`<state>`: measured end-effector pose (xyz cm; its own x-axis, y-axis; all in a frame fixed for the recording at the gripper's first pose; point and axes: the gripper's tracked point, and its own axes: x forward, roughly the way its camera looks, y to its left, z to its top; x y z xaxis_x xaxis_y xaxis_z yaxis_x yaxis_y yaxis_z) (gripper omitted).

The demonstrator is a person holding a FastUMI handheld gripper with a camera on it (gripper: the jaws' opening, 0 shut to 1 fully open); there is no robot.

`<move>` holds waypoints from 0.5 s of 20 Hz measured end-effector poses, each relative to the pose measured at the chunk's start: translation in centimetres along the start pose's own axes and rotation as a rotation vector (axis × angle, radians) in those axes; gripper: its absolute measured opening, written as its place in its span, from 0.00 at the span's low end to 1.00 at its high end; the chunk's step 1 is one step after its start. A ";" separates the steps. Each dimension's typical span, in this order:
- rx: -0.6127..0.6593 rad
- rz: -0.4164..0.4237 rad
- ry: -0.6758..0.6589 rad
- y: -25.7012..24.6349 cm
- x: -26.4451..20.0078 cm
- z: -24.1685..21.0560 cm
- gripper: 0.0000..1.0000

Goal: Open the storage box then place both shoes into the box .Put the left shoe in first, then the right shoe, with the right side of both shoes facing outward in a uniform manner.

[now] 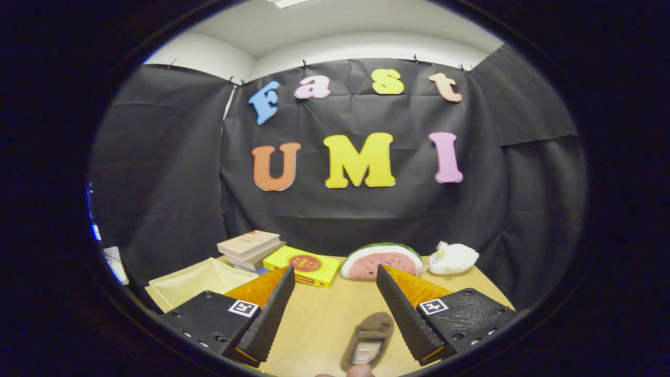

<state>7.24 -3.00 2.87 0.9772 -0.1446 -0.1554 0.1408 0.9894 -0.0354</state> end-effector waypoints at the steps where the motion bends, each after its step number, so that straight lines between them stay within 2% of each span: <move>1: 0.002 -0.027 0.031 -1.7 0.1 -1.3 0.95; 6: 0.029 -0.116 0.236 -6.4 1.0 -10.2 0.95; 10: 0.071 -0.129 0.379 -7.1 2.0 -16.2 0.95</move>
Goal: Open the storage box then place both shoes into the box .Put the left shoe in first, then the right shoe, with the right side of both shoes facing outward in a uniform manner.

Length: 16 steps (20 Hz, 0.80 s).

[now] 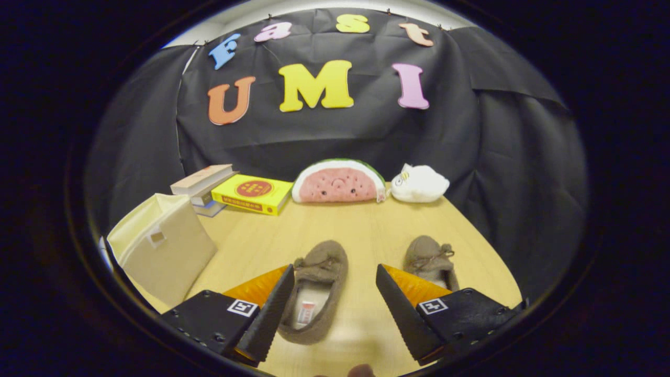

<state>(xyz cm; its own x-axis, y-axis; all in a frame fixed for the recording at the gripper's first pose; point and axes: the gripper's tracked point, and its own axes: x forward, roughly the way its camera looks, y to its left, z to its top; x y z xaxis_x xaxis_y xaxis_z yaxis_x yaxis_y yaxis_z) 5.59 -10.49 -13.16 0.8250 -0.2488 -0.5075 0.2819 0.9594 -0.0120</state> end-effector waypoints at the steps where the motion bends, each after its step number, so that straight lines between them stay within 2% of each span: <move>1: 0.015 0.004 0.027 0.0 0.7 -0.7 0.95; 3: 0.038 -0.001 0.077 -0.4 2.1 -2.1 0.95; 11: 0.159 0.031 0.176 0.7 6.1 -4.7 0.69; 15: 0.166 -0.008 0.209 0.1 7.2 -5.5 0.35; 16: 0.179 -0.008 0.209 0.1 7.1 -5.3 0.17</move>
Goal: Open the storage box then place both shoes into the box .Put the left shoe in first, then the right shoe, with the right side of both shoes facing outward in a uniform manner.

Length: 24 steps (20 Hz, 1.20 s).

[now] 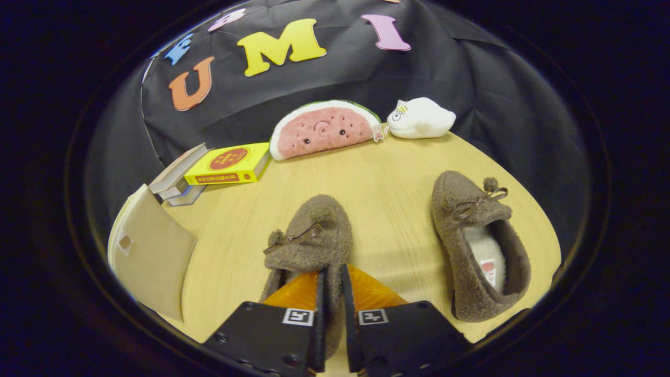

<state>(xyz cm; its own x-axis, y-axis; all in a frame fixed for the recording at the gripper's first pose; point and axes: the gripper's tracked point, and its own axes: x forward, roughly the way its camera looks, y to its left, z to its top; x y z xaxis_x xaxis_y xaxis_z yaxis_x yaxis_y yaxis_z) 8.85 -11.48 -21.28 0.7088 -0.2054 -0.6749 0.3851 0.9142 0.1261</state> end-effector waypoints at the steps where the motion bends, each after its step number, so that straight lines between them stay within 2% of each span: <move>1: 0.003 0.006 0.008 0.1 -0.1 -0.1 0.09; 3: 0.029 0.009 -0.004 -0.2 -0.2 0.3 0.09; 4: 0.050 0.018 0.000 0.0 -0.3 0.0 0.00; 7: 0.134 0.067 0.007 1.1 -1.2 0.0 0.00; 12: 0.192 0.152 -0.004 4.6 -4.2 1.3 0.00; 19: 0.258 0.335 -0.046 15.7 -11.2 6.2 0.00; 24: 0.272 0.404 -0.169 24.5 -15.1 9.1 0.00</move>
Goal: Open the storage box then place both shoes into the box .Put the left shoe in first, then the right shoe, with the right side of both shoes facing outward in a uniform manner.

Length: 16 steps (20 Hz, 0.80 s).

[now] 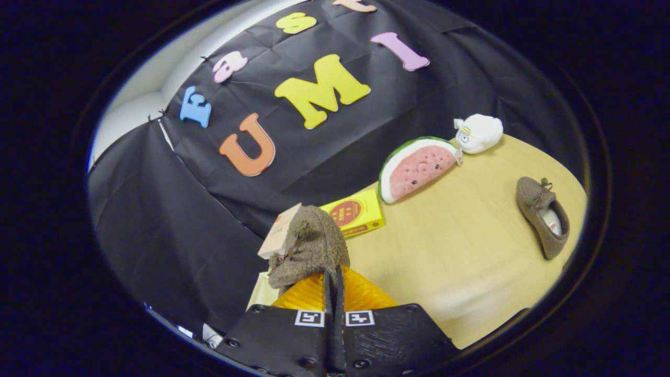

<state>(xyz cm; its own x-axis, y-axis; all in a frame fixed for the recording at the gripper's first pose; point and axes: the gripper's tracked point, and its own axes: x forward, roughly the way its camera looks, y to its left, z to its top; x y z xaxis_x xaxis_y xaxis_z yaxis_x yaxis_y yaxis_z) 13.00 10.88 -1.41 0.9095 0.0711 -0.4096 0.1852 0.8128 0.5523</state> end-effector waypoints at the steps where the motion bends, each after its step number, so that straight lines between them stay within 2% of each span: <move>1: -0.011 0.013 -0.030 1.7 0.3 -0.2 0.00; 4: -0.048 0.021 -0.098 5.4 2.1 -2.4 0.00; 9: -0.045 0.035 -0.059 9.6 6.7 -8.1 0.00; 12: -0.052 0.009 -0.008 10.4 8.8 -11.5 0.00; 16: -0.092 -0.018 0.037 10.7 9.3 -15.0 0.00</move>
<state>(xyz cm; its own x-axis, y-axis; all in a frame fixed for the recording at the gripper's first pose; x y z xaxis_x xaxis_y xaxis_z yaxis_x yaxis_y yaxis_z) 17.88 28.95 -10.18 0.8918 0.0763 -0.4460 0.1644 0.8637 0.4765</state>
